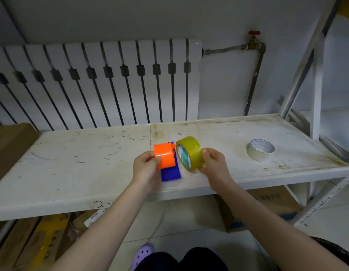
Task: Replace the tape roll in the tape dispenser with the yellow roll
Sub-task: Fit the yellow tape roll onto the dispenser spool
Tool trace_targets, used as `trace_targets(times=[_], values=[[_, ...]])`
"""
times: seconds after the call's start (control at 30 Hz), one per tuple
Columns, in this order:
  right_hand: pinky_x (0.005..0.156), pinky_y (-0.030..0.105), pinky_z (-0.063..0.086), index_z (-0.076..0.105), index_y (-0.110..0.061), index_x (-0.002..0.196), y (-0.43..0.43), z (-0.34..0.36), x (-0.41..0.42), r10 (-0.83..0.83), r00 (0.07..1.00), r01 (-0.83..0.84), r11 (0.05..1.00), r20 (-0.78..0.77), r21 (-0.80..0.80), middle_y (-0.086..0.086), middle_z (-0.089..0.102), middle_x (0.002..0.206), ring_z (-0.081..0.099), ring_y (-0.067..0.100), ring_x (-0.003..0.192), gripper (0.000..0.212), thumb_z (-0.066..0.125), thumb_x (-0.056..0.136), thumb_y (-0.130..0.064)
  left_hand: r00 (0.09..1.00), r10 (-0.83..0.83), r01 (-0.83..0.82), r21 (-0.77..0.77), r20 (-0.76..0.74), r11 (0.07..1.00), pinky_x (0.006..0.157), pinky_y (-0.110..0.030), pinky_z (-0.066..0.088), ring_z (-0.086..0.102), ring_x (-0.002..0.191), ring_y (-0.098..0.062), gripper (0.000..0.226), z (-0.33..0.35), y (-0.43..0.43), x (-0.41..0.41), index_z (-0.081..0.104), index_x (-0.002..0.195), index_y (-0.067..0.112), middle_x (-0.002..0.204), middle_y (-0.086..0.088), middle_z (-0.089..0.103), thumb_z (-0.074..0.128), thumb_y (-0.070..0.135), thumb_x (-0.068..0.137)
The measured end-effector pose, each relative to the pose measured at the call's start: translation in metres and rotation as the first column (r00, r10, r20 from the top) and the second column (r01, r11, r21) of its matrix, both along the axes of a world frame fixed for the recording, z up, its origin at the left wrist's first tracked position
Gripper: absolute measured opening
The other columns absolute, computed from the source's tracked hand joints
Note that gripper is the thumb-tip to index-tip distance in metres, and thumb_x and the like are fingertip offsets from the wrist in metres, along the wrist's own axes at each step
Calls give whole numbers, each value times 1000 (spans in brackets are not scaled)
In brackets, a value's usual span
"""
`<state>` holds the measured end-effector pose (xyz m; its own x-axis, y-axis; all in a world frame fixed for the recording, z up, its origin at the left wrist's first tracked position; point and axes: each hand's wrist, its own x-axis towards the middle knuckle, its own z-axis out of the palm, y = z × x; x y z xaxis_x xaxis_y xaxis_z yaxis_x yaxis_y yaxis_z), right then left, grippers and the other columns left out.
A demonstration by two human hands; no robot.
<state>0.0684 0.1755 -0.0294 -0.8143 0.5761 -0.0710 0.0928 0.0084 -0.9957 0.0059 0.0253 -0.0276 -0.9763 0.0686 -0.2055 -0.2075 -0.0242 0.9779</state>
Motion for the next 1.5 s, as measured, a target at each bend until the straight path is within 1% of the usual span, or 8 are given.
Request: trace_targets(times=[0.2,0.27,0.73,0.93,1.1,1.23,1.4,1.5], values=[[91,61,48,54,-9,79,-25,-3,-12,-92,995,87,987,-31,-138,10,51,82,55,44,90,30,35,99,-20,998,13,-12,10,-65,1000,90,-44,52,59,97,-27,14,-7,7,5,66,92,11,91,-3,61,60,0,86],[88,52,51,50,-17,73,-29,-4,-15,-112,994,109,985,-15,-136,8,51,79,51,27,77,31,34,99,-22,997,26,-27,-9,-72,1000,93,-46,53,60,104,-30,22,-10,8,4,66,106,6,99,-7,62,63,2,85],[88,54,51,49,-20,76,-32,-4,-12,-26,999,29,994,31,-106,6,51,83,54,22,86,29,33,99,-22,969,-69,33,-153,-237,988,94,-46,52,60,102,-25,23,-20,10,0,64,109,10,108,-7,63,65,9,86],[92,53,51,49,-24,77,-32,-2,-9,-62,998,62,995,4,-79,-2,50,81,53,13,79,31,30,101,-25,911,-121,25,-239,-395,971,85,-31,53,58,90,-19,23,-24,6,2,67,106,0,105,-16,64,65,3,84],[92,52,49,50,-22,81,-27,-1,-6,-37,999,36,987,-8,-155,10,52,95,55,26,96,25,33,100,-19,871,-181,59,-270,-456,961,77,-15,47,55,90,-16,11,-22,5,3,66,94,6,99,-10,61,64,0,85],[88,50,51,50,-19,83,-24,-2,-5,-1,1000,3,994,13,-114,14,50,99,55,28,95,24,33,99,-19,850,-226,62,-335,-476,940,75,-14,45,55,90,-17,13,-26,1,0,68,97,2,98,-9,61,64,0,84],[86,51,52,48,-10,84,-19,-1,-8,-11,998,12,1000,65,-5,2,46,77,49,25,84,24,32,99,-19,816,-280,57,-412,-505,909,75,-16,46,57,88,-20,12,-33,-2,-4,69,94,0,95,-10,63,65,0,83],[89,60,49,52,-1,92,-14,3,-10,-6,990,5,1000,140,10,18,53,89,56,39,95,27,33,98,-18,823,-246,14,-414,-512,910,71,-10,43,57,87,-18,15,-35,-1,-3,69,97,0,97,-10,64,65,2,83]])
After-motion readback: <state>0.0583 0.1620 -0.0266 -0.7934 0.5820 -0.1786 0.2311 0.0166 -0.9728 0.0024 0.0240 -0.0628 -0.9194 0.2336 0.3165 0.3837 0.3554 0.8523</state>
